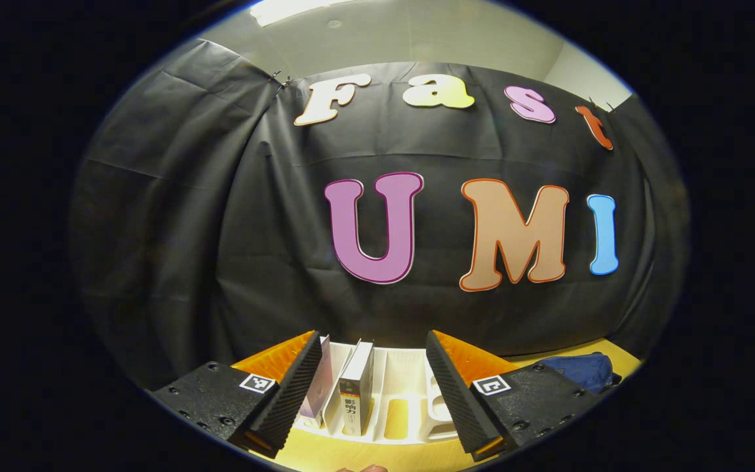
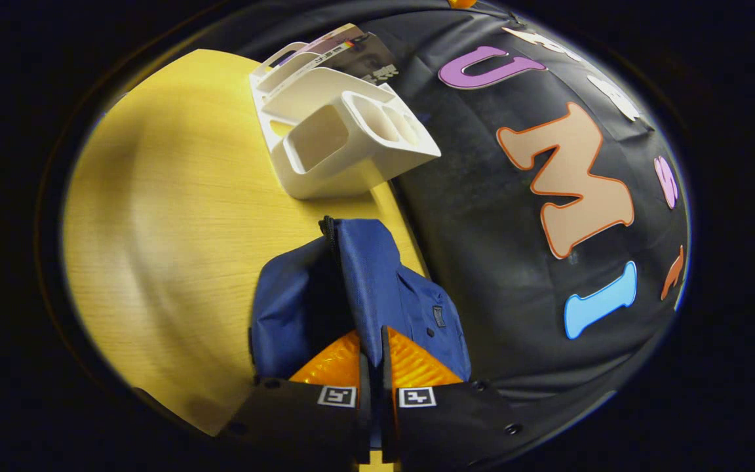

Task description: Open the schoolbag, grab two books from the bookshelf and put them into the schoolbag.

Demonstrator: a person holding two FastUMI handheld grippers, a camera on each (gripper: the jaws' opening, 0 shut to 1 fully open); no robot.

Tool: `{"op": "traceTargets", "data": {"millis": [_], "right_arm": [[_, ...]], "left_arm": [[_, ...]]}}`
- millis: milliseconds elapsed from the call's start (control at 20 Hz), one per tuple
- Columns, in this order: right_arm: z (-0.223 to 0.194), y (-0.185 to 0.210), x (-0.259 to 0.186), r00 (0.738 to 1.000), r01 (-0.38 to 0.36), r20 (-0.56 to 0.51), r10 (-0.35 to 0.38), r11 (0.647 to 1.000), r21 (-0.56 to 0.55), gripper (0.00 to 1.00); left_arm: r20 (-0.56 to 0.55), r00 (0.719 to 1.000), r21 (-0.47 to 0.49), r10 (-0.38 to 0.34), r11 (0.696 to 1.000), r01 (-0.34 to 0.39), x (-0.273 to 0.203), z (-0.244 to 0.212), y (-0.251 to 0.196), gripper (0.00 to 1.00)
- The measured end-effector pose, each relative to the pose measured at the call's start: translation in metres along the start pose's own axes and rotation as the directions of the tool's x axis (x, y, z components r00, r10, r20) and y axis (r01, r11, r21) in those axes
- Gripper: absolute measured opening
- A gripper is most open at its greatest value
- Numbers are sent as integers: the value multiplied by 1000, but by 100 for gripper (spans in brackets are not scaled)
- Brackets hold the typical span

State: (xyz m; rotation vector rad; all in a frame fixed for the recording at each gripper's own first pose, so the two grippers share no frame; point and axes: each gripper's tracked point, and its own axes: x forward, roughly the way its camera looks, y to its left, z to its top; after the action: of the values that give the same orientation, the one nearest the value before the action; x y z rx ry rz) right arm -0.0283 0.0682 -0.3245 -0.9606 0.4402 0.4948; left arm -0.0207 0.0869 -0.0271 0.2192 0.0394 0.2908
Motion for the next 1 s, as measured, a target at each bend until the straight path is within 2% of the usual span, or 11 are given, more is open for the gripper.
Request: {"op": "traceTargets", "data": {"millis": [50, 100, 200, 350, 500, 550, 600, 650, 800, 850, 1000], "right_arm": [[-1, -1, 2, 1000, -18, -13, 18, 999, 40, 3], [1, -5, 1, 999, -37, -25, 39, 996, 76, 3], [11, -19, 1, 998, -51, -28, 54, 992, 114, 4], [22, -49, -2, 997, -59, -34, 66, 984, 171, 4], [28, -76, 0, 997, -47, -46, 59, 976, 215, 2], [27, -82, 0, 997, -47, -51, 61, 973, 227, 3], [28, -88, 2, 997, -43, -54, 57, 972, 233, 3], [29, -92, 1, 997, -43, -56, 57, 970, 238, 3], [29, -106, 1, 997, -27, -64, 44, 968, 248, 3], [30, -111, 1, 997, -18, -67, 36, 967, 253, 4], [29, -123, 2, 996, -5, -80, 28, 963, 268, 2]], "left_arm": [[-2, 1000, 5, 3, 1000, -3, 0, 0, 1, 89], [-6, 1000, 6, 6, 1000, -6, 0, -2, 3, 93], [-17, 1000, 0, 13, 1000, -13, 0, -6, 6, 89], [-48, 999, -3, 12, 1000, -12, 4, -15, 9, 93], [-95, 995, -13, 15, 1000, -17, 9, -31, 13, 96], [-112, 994, -16, 15, 1000, -17, 10, -35, 13, 89], [-126, 992, -15, 13, 1000, -15, 13, -40, 14, 89], [-140, 990, -8, 13, 1000, -14, 16, -43, 16, 97], [-184, 983, 22, 7, 1000, -3, 27, -55, 20, 89], [-199, 980, 22, 2, 1000, 3, 32, -58, 22, 93], [-266, 963, 28, -31, 999, 40, 50, -74, 22, 94]]}}
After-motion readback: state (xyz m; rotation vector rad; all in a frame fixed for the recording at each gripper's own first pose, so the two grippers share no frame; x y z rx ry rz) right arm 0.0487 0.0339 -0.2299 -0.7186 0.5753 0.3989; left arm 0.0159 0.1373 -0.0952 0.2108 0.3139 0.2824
